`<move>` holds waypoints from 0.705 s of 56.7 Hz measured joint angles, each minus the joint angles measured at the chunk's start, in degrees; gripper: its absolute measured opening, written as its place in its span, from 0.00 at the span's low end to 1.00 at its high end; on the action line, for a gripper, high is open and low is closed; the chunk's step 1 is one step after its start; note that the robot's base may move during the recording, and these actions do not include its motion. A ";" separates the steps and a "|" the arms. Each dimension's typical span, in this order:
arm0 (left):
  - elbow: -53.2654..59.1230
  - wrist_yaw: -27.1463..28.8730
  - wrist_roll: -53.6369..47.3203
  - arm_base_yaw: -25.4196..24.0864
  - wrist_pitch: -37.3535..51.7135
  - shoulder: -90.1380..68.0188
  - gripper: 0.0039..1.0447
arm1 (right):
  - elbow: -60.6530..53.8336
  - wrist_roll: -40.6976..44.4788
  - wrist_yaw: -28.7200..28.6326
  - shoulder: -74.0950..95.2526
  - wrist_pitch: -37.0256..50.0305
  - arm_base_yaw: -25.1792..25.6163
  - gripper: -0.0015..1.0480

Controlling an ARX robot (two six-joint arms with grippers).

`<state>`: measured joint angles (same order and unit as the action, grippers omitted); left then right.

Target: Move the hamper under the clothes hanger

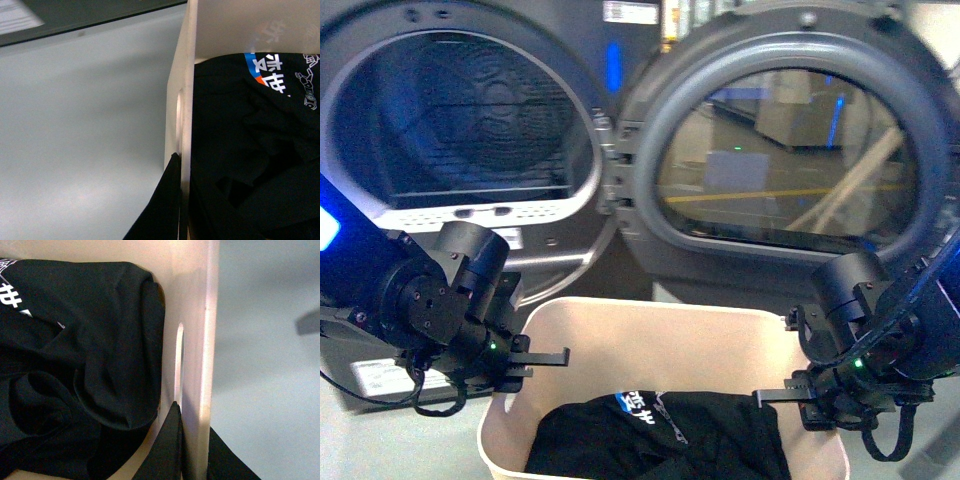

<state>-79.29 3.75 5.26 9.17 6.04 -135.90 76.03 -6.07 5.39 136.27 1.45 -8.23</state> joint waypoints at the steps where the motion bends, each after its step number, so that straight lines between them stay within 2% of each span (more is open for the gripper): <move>1: -0.02 0.00 0.00 0.11 0.00 0.00 0.04 | 0.00 0.00 0.00 0.00 0.00 0.15 0.03; 10: -0.11 -0.66 0.00 1.66 0.00 0.02 0.04 | -0.04 0.04 0.83 0.00 0.00 1.53 0.03; 40: -0.02 0.04 0.00 0.50 0.00 0.04 0.04 | -0.04 0.02 0.09 -0.20 0.00 0.39 0.03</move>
<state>-79.31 3.79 5.26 9.67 6.04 -135.85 75.99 -6.04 5.48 136.07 1.45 -7.84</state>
